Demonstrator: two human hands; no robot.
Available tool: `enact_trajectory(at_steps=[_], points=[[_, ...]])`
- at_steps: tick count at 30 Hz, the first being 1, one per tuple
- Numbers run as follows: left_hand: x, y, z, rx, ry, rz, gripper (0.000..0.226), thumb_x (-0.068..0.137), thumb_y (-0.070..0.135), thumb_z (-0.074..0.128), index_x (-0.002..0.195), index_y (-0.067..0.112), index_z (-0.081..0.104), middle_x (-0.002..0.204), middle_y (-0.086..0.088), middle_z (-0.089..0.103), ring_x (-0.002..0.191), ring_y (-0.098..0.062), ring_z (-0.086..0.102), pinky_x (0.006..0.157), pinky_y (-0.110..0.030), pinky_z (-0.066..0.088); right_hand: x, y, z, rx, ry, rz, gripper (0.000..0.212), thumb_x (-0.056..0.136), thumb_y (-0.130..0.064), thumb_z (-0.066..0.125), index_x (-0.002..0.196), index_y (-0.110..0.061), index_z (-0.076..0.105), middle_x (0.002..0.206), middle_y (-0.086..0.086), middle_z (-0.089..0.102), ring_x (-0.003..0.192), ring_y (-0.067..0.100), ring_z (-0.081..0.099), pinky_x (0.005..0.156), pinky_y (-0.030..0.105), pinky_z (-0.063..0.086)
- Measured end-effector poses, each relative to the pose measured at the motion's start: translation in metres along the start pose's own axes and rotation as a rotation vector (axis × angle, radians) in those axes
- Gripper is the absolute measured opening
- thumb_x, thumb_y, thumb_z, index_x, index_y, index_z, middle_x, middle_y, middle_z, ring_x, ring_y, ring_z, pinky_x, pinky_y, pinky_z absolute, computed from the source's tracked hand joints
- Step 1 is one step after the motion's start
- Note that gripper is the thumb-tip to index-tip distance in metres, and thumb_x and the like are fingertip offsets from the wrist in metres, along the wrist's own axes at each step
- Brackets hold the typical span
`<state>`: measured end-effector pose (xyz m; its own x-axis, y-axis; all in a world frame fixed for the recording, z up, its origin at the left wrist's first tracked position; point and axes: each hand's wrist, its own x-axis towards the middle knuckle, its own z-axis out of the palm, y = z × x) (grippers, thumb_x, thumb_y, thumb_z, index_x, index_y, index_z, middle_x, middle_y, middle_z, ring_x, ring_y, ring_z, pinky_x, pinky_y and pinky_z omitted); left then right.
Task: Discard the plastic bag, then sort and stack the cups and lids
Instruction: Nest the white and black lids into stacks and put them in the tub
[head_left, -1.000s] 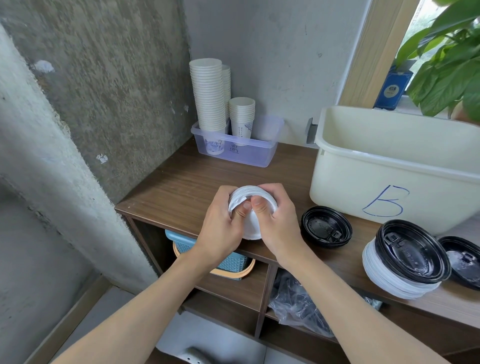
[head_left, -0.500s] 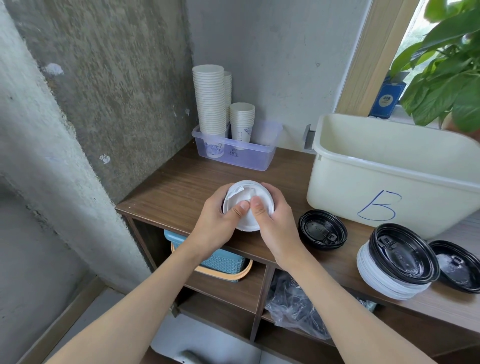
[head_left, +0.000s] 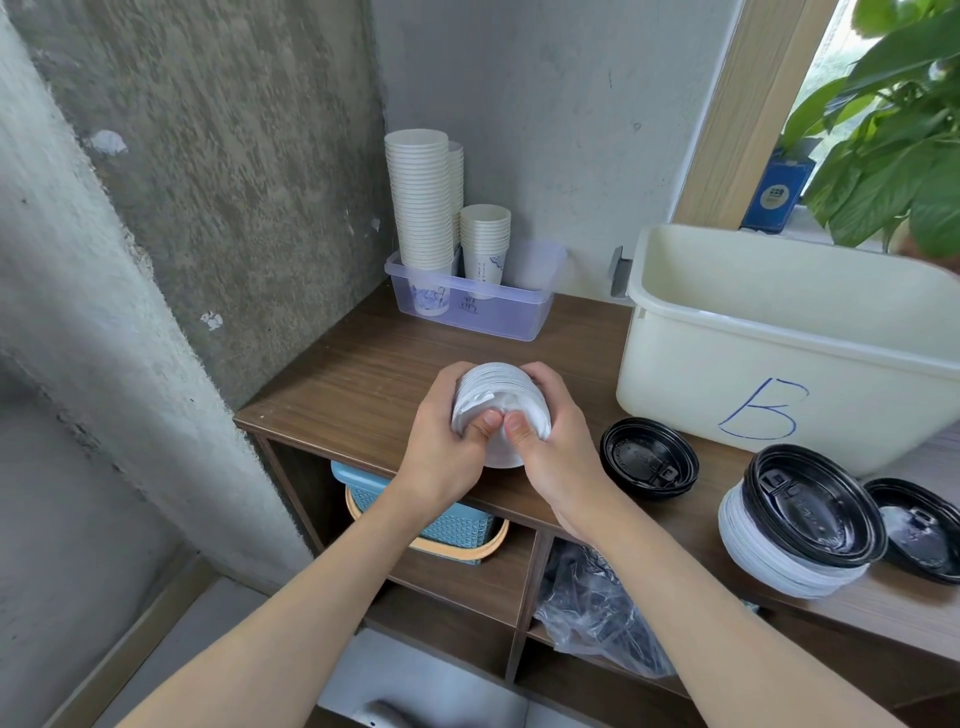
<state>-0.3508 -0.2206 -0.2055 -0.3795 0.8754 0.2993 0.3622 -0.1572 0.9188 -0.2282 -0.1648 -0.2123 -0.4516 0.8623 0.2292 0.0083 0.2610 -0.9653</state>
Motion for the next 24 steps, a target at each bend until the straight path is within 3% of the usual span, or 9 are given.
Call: enact_trajectory(at_steps=[4,9,15,19,24], points=[[-0.0031,-0.0008,0.0015,0.012,0.020,0.030,0.039,0.087,-0.002,0.064,0.119,0.015,0.048,0.104,0.006,0.060,0.095,0.003,0.058,0.075,-0.010,0.047,0.0008,-0.0011,0.0015,-0.044,0.016,-0.026,0.039,0.089,-0.008,0.059,0.124,-0.024,0.049,0.115,-0.003,0.059,0.107,0.015,0.056,0.093,0.029,0.047],[0.0003,-0.0006,-0.0016,-0.002,-0.018,0.002,0.037,0.090,0.006,0.065,0.120,0.018,0.047,0.106,0.006,0.060,0.100,-0.006,0.060,0.078,-0.012,0.048,0.0005,-0.0037,0.0031,-0.053,0.047,-0.036,0.037,0.090,-0.008,0.059,0.124,-0.020,0.049,0.114,-0.001,0.060,0.103,0.012,0.058,0.092,0.028,0.048],[0.0014,0.0013,-0.0065,-0.093,-0.102,-0.051,0.045,0.090,0.042,0.061,0.130,0.023,0.053,0.120,0.011,0.063,0.111,-0.004,0.060,0.091,-0.021,0.050,-0.0012,-0.0057,0.0029,-0.018,0.085,-0.006,0.036,0.093,-0.017,0.059,0.127,-0.020,0.048,0.116,-0.002,0.061,0.103,0.006,0.059,0.086,0.016,0.047],[0.0013,0.0010,-0.0038,-0.112,-0.024,-0.055,0.040,0.090,0.043,0.058,0.124,0.021,0.059,0.114,0.007,0.067,0.107,-0.006,0.062,0.087,-0.021,0.050,-0.0018,-0.0071,0.0026,-0.001,0.055,0.006,0.036,0.092,-0.022,0.061,0.127,-0.021,0.049,0.115,-0.008,0.062,0.102,0.002,0.060,0.086,0.016,0.047],[0.0026,-0.0008,-0.0047,-0.153,0.013,-0.108,0.029,0.094,0.035,0.060,0.119,0.020,0.063,0.110,0.002,0.069,0.106,-0.015,0.064,0.090,-0.032,0.052,-0.0018,-0.0058,0.0031,0.011,0.054,0.018,0.049,0.085,-0.039,0.062,0.128,-0.018,0.051,0.117,-0.008,0.063,0.106,0.002,0.060,0.092,0.022,0.048]])
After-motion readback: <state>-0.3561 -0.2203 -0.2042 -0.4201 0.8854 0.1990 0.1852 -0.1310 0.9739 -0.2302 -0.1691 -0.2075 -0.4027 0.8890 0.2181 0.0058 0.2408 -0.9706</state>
